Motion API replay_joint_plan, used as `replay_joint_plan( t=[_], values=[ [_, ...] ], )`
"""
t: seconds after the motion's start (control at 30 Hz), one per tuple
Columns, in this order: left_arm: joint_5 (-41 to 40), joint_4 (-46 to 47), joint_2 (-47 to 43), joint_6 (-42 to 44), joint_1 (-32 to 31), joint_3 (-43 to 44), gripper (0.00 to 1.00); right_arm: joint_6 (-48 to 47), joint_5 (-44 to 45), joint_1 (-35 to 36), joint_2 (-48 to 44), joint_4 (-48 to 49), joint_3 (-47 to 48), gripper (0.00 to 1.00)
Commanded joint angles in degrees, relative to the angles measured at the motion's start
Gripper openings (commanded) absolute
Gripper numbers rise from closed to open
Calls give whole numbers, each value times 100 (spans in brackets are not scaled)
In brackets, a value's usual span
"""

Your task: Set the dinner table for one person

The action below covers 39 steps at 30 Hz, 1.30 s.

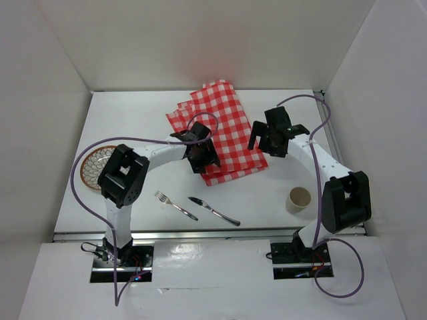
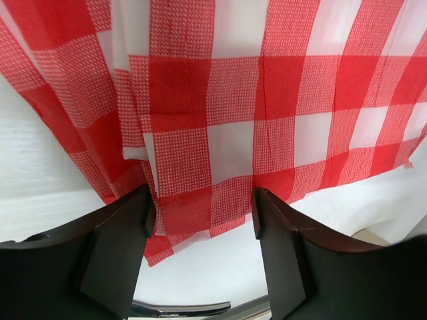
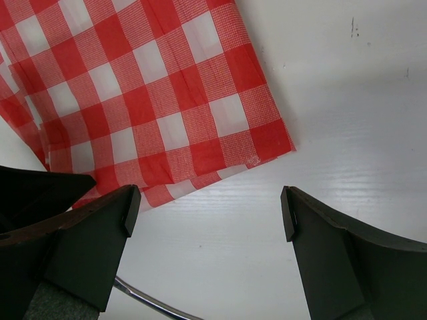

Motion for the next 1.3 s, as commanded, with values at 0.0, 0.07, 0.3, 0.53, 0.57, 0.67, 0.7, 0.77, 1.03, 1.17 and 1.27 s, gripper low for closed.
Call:
replay_joint_plan(
  t=[0.0,0.07,0.3,0.53,0.57,0.67,0.7,0.77,1.03,1.17,1.27],
  values=[
    [-209,-26,-9,92,45,220,75,-68,36,-3,-106,-94,171,100],
    [-209,-26,-9,154,98,343,73,-68,-25,-3,-106,-94,171,100],
    [-96,-10,184,154,98,572,79,-68,-78,-3,-326,-42,-93,100],
    [28,9,342,215,98,625,68,-15,-25,-3,-545,-103,-453,100],
    [28,-52,342,215,98,625,70,37,-25,-3,-546,-103,-540,100],
    [28,-123,342,215,98,512,84,142,-139,-3,-678,-103,-734,100],
    [80,-123,194,215,98,432,86,143,-192,-3,-756,-25,-856,100],
    [81,-9,70,163,98,205,89,195,-315,-3,-818,46,-962,100],
    [256,44,315,163,98,378,70,248,-377,-3,-766,99,-1033,100],
    [187,44,386,110,98,440,62,301,-613,-3,-870,274,-1173,100],
    [55,44,176,110,98,440,48,458,-956,-3,-1115,624,-1524,100]
  ],
)
